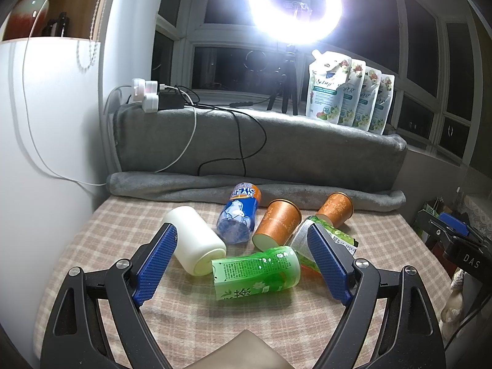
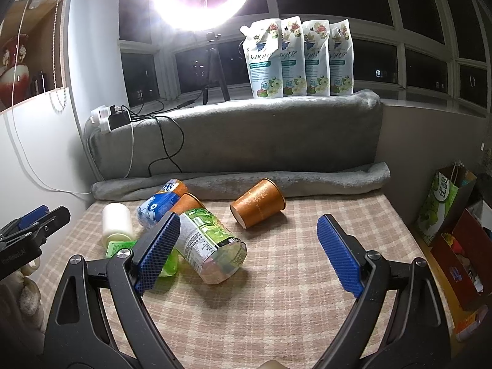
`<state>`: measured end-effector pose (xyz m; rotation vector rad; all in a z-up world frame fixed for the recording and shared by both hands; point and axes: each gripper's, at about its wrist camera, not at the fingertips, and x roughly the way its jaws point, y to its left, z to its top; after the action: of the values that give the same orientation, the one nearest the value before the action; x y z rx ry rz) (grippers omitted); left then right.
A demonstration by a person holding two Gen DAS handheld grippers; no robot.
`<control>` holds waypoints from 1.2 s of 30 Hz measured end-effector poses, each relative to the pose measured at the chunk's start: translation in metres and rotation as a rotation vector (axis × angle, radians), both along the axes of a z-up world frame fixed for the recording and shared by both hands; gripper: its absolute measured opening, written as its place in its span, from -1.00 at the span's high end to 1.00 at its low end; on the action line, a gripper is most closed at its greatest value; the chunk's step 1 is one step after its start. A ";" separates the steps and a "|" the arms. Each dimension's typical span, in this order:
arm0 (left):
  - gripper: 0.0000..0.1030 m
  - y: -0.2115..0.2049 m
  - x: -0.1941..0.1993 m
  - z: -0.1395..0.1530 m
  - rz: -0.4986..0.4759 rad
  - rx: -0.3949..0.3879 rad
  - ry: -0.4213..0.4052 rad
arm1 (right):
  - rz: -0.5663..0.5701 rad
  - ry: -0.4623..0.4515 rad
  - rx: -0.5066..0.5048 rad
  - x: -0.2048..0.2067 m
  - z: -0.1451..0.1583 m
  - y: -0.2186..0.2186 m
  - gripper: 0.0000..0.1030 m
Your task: Flip cup upright
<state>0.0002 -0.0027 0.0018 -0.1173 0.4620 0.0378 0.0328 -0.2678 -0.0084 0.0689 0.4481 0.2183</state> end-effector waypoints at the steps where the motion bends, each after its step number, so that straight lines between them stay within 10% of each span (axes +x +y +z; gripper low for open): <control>1: -0.68 0.001 0.000 0.000 0.000 -0.001 0.000 | 0.001 0.001 0.001 0.000 0.000 0.001 -0.80; 21: -0.68 0.005 0.003 -0.006 -0.003 -0.005 0.012 | 0.072 0.060 0.021 0.024 -0.004 0.015 -0.80; 36: -0.68 0.029 0.001 -0.014 0.024 -0.024 0.064 | 0.277 0.265 0.110 0.104 -0.008 0.071 -0.80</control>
<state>0.0014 0.0264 -0.0127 -0.1459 0.5250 0.0596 0.1373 -0.1972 -0.0162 0.1447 0.7101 0.5102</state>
